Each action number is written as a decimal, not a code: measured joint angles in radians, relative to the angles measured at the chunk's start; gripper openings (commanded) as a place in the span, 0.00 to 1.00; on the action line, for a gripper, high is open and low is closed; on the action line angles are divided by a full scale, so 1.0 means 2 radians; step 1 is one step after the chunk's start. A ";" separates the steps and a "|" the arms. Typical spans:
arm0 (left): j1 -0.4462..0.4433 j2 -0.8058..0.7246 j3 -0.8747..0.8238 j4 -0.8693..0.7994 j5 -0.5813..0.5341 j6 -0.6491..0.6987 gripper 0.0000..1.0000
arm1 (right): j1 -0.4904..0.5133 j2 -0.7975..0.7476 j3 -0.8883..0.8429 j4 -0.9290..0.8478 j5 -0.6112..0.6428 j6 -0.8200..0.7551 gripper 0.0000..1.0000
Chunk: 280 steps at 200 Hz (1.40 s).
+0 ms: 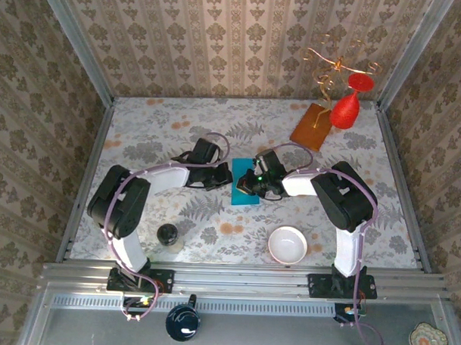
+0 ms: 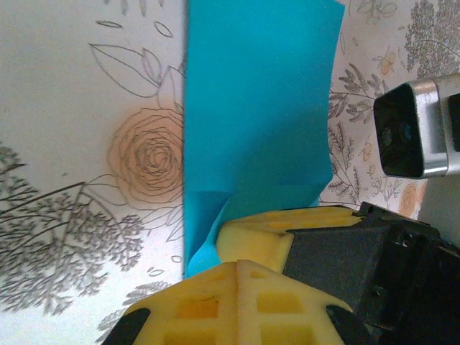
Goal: Fold a paper plane with a square sheet of paper (pick it up from the middle)
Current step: Fold the triangle a second time at the center of the table.
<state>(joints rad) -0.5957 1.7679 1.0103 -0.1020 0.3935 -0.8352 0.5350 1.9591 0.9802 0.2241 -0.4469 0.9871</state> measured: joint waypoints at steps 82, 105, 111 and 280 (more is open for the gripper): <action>-0.010 0.045 0.046 -0.020 -0.002 0.009 0.01 | 0.000 0.000 0.000 -0.002 0.000 0.000 0.00; -0.010 0.051 0.052 -0.025 -0.005 0.010 0.00 | -0.001 0.000 0.000 -0.002 0.000 0.000 0.00; -0.010 0.052 0.053 -0.027 -0.006 0.010 0.00 | -0.001 0.000 0.000 -0.002 0.000 0.000 0.00; -0.010 0.084 0.074 -0.055 -0.030 0.022 0.00 | -0.004 -0.012 -0.005 -0.002 -0.005 0.000 0.00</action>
<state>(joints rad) -0.6147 1.9358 1.1576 -0.2127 0.3344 -0.7918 0.5278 1.9350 0.9707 0.2211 -0.4564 0.9867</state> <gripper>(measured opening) 0.065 0.067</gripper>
